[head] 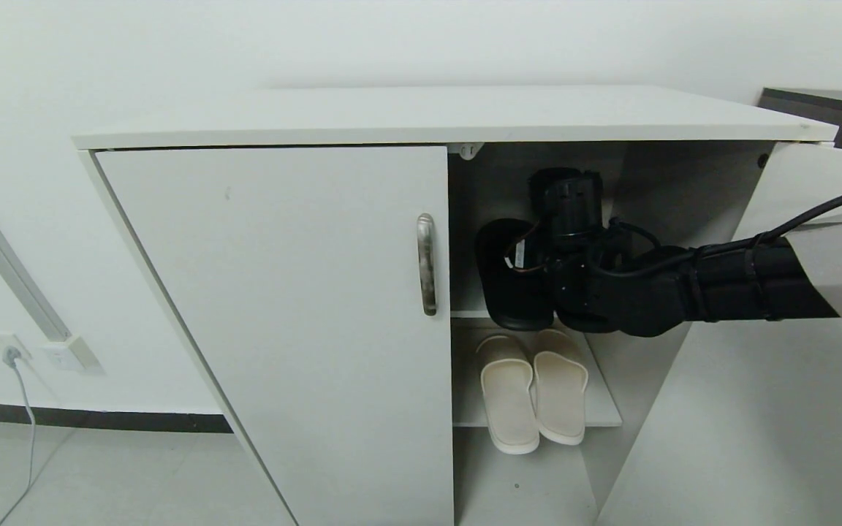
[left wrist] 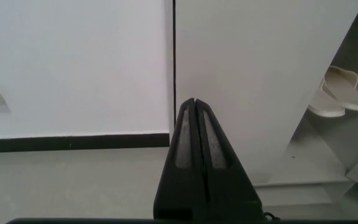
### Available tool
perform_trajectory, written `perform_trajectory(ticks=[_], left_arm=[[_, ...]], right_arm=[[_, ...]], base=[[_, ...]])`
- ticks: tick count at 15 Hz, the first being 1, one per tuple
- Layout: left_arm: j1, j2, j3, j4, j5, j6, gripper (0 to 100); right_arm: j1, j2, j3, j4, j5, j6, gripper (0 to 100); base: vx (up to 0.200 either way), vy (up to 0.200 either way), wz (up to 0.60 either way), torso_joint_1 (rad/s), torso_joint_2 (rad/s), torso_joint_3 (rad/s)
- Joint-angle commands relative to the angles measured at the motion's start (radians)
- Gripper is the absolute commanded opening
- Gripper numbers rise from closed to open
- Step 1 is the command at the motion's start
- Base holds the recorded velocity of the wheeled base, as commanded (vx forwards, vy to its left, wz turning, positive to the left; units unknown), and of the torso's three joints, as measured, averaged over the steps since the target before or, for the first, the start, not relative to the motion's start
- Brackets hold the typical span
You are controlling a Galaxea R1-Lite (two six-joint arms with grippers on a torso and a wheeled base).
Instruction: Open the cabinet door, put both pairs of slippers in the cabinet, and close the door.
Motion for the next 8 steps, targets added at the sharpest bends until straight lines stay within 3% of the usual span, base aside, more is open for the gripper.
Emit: perform_trajectory(ticks=[1,3,4,8], left_arm=[[0.0,0.001,0.0,0.0,0.0,0.0,0],[0.0,0.001,0.0,0.0,0.0,0.0,0],[0.0,0.001,0.0,0.0,0.0,0.0,0],[0.0,0.001,0.0,0.0,0.0,0.0,0]], right_arm=[[-0.001,0.004,0.0,0.0,0.0,0.0,0],[-0.001,0.004,0.0,0.0,0.0,0.0,0],[-0.001,0.004,0.002,0.0,0.0,0.0,100],[0.021,-0.055,0.063,-0.002,-0.003,0.002,100]], base=[[0.0,0.0,0.0,0.0,0.0,0.0],[0.0,0.0,0.0,0.0,0.0,0.0],[0.0,0.0,0.0,0.0,0.0,0.0],[0.0,0.0,0.0,0.0,0.0,0.0]])
